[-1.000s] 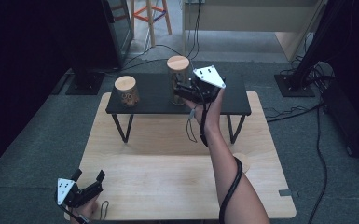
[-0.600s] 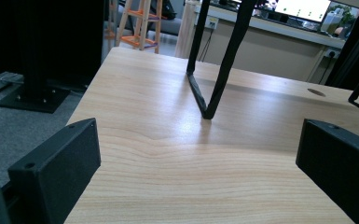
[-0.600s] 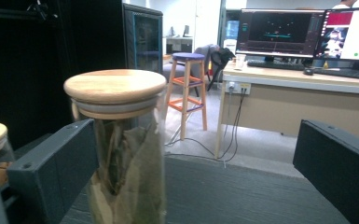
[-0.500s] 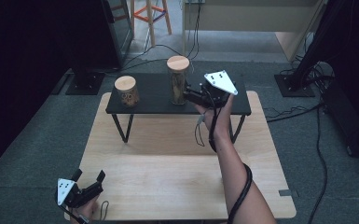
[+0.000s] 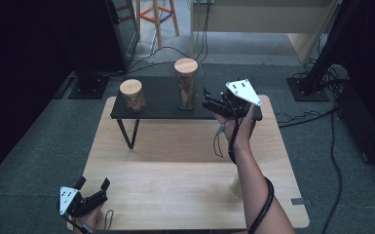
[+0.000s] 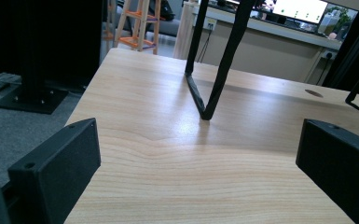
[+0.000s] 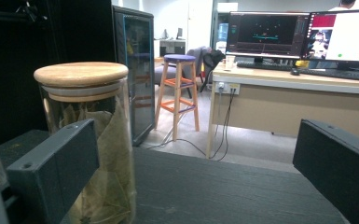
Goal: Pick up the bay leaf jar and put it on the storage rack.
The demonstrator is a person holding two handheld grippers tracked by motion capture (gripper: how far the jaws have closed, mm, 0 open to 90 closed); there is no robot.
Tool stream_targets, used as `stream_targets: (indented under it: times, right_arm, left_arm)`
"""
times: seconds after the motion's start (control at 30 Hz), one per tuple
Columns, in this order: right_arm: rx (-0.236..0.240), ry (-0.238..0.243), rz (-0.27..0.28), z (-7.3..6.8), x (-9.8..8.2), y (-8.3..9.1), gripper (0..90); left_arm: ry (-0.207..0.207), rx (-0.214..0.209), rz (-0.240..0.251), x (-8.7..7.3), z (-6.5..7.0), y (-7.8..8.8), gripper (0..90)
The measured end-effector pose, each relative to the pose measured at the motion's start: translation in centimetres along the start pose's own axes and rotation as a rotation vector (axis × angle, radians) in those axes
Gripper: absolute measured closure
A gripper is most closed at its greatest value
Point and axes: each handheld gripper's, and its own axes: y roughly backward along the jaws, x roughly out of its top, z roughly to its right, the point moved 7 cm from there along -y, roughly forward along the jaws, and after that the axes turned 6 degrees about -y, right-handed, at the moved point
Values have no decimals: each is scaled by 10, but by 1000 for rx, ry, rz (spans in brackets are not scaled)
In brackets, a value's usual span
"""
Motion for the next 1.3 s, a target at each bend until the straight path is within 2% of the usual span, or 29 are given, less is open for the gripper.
stream_targets:
  times: [1.3]
  right_arm:
    - [-70, -2, 31, 40, -4, 39, 8]
  left_arm:
    - [-1, -11, 10, -1, -1, 1, 0]
